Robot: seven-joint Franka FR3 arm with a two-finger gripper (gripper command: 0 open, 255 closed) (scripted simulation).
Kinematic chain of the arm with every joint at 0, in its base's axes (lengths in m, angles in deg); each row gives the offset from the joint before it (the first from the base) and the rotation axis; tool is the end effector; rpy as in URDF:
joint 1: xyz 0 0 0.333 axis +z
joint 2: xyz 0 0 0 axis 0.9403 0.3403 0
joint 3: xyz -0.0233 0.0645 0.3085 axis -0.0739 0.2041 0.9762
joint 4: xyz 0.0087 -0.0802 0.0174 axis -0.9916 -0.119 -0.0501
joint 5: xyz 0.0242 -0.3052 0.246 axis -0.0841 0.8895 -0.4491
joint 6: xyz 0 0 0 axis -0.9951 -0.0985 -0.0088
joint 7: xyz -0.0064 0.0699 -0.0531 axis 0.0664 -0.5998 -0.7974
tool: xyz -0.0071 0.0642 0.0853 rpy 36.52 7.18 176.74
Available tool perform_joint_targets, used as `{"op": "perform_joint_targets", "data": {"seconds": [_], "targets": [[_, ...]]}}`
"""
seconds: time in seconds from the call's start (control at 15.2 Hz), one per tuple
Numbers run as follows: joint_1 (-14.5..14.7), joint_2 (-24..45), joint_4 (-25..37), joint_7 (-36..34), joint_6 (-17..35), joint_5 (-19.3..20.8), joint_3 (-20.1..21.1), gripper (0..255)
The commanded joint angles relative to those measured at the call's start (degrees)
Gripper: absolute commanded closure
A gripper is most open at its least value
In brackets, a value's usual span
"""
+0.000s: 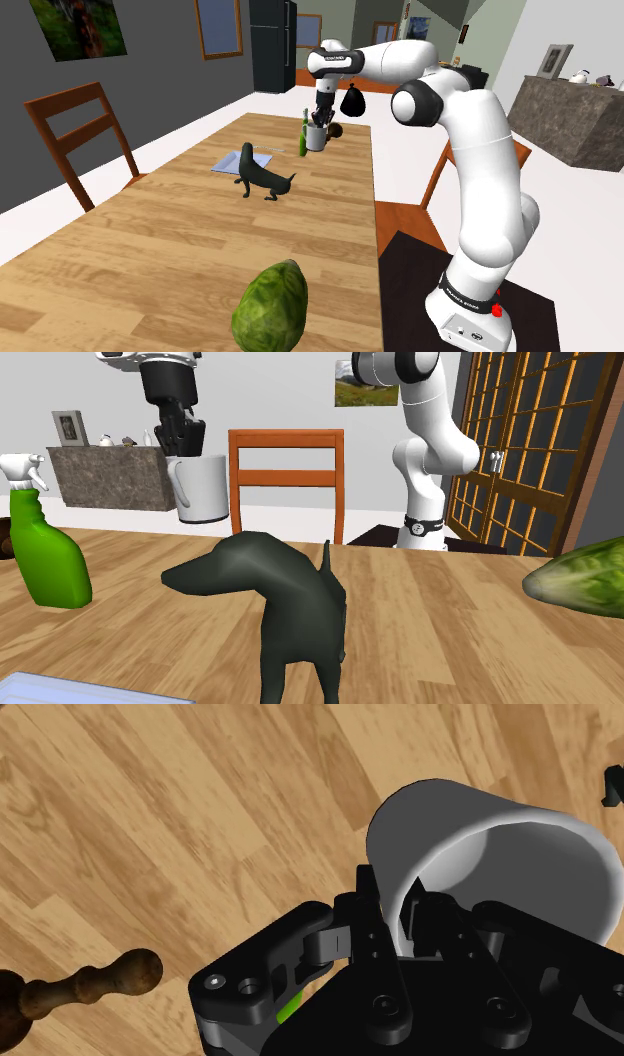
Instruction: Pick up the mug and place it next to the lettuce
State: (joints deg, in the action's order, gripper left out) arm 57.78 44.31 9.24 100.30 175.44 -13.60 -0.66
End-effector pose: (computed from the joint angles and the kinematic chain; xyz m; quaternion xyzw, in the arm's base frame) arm 0.6632 -0.2577 0.4837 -0.9988 0.0368 -0.0017 0.0330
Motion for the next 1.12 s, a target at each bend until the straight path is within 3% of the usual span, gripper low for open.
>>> {"op": "perform_joint_targets", "data": {"seconds": [0.0,0.79,0.92,1.06], "targets": [[-0.3,0.3,2.3,-0.1,-2.0,0.0,0.0,255],[-2.5,5.1,19.3,-1.3,-14.1,-0.8,0.4,255],[0.9,-3.1,6.0,-2.0,-8.8,0.6,-0.1,255],[3.5,-9.1,-3.3,-3.4,-5.4,1.9,-0.2,255]]}}
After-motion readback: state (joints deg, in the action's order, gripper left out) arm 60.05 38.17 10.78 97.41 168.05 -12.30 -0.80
